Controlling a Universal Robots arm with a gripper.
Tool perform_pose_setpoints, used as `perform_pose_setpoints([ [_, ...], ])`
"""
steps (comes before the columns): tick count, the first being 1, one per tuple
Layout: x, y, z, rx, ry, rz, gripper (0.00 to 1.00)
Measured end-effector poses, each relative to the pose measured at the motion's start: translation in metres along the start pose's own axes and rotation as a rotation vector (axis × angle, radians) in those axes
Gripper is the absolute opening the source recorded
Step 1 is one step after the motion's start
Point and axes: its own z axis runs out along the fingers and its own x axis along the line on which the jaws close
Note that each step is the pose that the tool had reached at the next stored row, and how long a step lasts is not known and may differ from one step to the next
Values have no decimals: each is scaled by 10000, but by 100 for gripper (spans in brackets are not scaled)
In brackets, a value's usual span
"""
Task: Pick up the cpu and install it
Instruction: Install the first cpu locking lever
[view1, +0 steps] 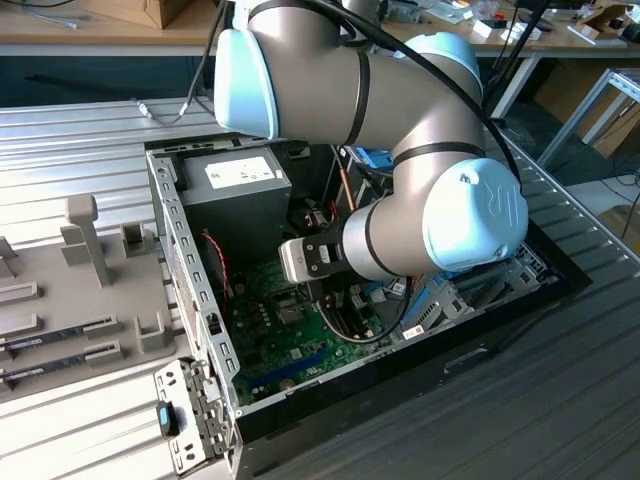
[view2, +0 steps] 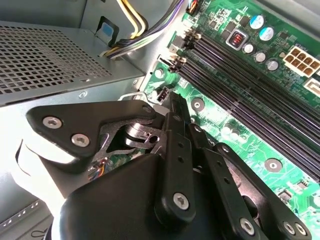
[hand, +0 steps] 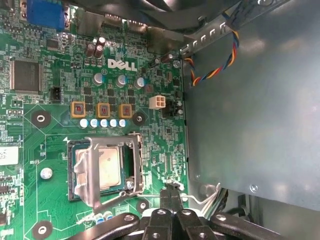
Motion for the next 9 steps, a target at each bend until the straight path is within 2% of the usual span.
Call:
perform_pose_setpoints([
  [5, -36, -29, -13, -2, -61, -5, 11],
  [9, -119, -34, 33, -3, -84, -9, 11],
])
